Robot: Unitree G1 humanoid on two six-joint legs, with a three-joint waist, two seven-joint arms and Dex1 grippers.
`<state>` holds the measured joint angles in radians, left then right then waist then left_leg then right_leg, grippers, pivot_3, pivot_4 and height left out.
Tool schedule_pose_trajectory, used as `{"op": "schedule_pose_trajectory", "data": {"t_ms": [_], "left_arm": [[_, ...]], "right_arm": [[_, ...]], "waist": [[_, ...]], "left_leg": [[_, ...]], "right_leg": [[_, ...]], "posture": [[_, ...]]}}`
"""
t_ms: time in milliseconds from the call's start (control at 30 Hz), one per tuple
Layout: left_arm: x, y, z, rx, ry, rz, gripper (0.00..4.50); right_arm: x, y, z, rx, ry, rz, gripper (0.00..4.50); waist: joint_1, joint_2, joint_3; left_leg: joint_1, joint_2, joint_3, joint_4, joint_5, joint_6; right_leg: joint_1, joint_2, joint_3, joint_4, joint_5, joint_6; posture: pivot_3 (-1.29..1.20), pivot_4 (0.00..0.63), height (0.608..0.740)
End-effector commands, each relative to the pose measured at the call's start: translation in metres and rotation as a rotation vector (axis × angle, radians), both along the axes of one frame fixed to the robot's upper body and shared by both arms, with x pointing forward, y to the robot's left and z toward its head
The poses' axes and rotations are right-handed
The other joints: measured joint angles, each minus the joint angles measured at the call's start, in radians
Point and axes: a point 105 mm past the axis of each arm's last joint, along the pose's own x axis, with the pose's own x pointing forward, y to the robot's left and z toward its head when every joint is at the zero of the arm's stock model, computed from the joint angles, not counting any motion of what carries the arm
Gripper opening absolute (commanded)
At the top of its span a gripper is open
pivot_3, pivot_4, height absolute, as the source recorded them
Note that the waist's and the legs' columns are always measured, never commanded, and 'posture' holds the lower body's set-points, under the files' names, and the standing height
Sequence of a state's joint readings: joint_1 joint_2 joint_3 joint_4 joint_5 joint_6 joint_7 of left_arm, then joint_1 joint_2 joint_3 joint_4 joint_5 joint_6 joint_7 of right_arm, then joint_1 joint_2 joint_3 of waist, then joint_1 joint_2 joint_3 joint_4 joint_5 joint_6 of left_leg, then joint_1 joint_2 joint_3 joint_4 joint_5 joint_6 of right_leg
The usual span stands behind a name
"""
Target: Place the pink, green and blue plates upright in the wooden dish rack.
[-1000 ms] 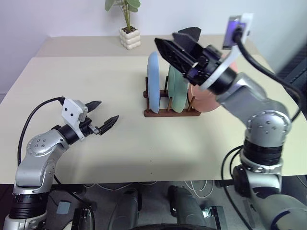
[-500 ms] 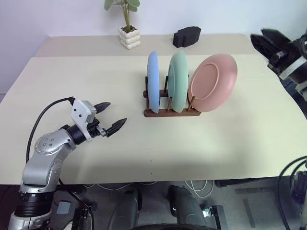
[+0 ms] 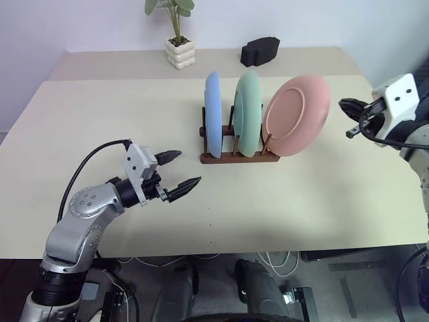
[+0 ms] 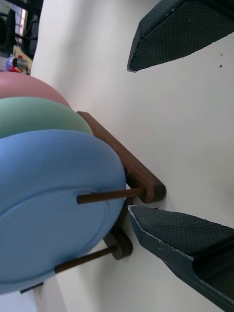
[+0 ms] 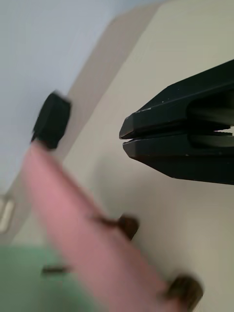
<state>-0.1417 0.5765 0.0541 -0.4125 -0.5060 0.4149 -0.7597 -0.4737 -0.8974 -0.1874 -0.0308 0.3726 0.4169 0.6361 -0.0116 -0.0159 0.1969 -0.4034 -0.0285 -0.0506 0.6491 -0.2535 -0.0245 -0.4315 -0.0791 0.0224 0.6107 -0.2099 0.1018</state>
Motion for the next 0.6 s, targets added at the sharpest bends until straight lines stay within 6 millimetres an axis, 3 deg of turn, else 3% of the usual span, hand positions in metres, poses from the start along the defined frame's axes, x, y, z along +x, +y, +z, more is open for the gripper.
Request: {"op": "schedule_pose_trajectory", "data": {"t_ms": [33,267,600], "left_arm": [[-0.001,0.001,0.009,-0.006,-0.037,0.002,4.50],[-0.002,0.001,0.008,-0.010,-0.034,0.011,4.50],[-0.001,0.002,0.006,-0.011,-0.036,0.023,4.50]], "right_arm": [[-0.009,0.024,0.021,0.006,-0.068,0.107,0.03],[-0.016,0.045,0.029,0.019,-0.083,0.203,0.03],[-0.009,0.027,0.023,0.023,-0.063,0.121,0.03]], "waist": [[0.001,0.000,0.000],[0.000,0.000,0.000],[0.001,0.000,0.000]], "left_leg": [[0.000,0.000,0.000,0.000,0.000,0.000],[0.000,0.000,-0.001,0.001,0.000,0.000],[0.000,0.000,-0.001,0.001,0.000,0.000]], "right_leg": [[0.000,0.000,0.000,0.000,0.000,0.000],[0.000,0.000,0.000,0.000,0.000,0.000],[0.000,0.000,0.000,0.000,0.000,0.000]], "posture": [[0.00,0.150,0.730],[0.00,0.150,0.730],[0.00,0.150,0.730]]}}
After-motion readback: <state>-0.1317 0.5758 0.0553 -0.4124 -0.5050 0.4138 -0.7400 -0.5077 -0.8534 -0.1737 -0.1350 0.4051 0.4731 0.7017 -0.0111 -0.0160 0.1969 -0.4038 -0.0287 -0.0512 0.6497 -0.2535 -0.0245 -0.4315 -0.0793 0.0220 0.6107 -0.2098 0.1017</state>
